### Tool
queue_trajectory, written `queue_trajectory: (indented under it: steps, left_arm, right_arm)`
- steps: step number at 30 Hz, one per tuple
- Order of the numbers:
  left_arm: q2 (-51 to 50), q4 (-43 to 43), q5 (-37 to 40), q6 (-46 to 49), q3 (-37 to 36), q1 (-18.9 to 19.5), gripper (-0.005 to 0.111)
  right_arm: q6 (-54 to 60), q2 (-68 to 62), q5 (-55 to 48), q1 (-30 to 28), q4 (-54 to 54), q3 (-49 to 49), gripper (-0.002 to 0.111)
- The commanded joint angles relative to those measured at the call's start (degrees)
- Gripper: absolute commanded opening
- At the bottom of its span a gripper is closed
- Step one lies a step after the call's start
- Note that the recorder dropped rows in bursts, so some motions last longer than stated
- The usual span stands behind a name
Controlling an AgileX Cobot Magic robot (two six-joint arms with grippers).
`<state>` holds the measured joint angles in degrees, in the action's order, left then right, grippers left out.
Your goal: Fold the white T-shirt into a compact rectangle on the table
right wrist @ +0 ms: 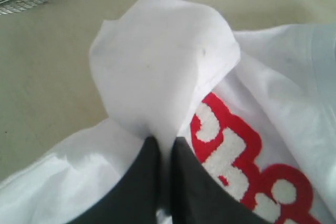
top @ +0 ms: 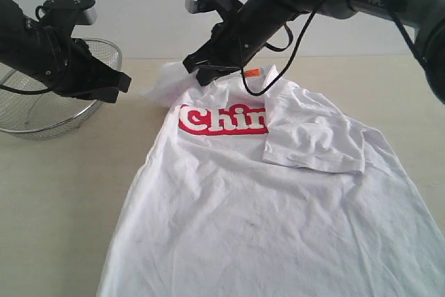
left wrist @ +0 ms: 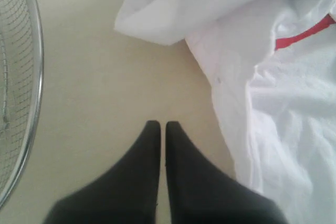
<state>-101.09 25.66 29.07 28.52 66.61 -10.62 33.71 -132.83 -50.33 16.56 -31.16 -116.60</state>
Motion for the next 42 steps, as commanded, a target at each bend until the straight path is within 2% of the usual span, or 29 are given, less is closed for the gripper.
queue_trajectory:
  steps: [1, 4, 7, 10, 15, 17, 19, 22, 28, 30, 38, 42]
  left_arm:
    - [-3.1, 0.5, -1.7, 0.2, -0.2, 0.1, 0.004]
    - [-4.3, 0.9, -3.2, 0.2, -0.2, 0.1, 0.004]
    - [-4.4, 1.5, -3.4, 0.7, -0.2, 0.1, 0.004]
    - [-4.4, 2.3, -3.8, 1.1, -0.2, 0.1, 0.004]
    - [-4.4, 11.4, -2.5, 9.9, -0.2, 0.1, 0.004]
    - [-4.4, 14.6, -2.1, 13.1, -0.2, -0.6, 0.004]
    - [-4.4, 14.6, -2.3, 13.3, -0.2, -1.7, 0.004]
    - [-4.5, 14.4, -2.7, 13.3, -0.2, -2.7, 0.004]
    - [-6.7, 15.4, -1.6, 13.3, -0.2, -2.8, 0.004]
    - [-7.5, 16.6, -0.9, 13.5, -0.2, -3.0, 0.004]
    - [-11.2, 17.3, -2.3, 13.5, -0.2, -8.4, 0.004]
    - [-11.6, 19.5, -2.4, 13.5, -0.2, -9.7, 0.004]
  right_arm:
    - [-1.8, 2.1, -4.3, -2.1, 1.1, -0.1, 0.0]
    - [-5.0, 2.5, -9.3, -2.7, 5.2, -0.1, 0.0]
    - [-10.4, 2.5, -13.0, -2.8, 14.1, -0.1, 0.0]
    - [-11.1, 2.2, -16.2, -2.8, 15.1, 0.1, 0.0]
    - [-13.9, 2.2, -10.6, -2.8, 19.6, 11.9, 0.0]
    - [-9.8, 2.2, -5.1, -2.8, 16.0, 15.7, 0.0]
    - [-7.3, 2.2, -4.3, -2.8, 13.1, 16.1, 0.001]
    - [-6.0, 3.4, -5.6, -2.8, 14.0, 15.1, 0.012]
    - [-3.1, 8.3, -6.3, -2.8, 15.4, 11.9, 0.056]
    - [-2.0, 9.8, -4.7, -2.8, 15.5, 11.8, 0.063]
    - [1.7, 11.2, 3.2, -2.8, 12.6, 11.9, 0.063]
    - [8.2, 11.2, 4.4, -2.7, 5.7, 11.9, 0.054]
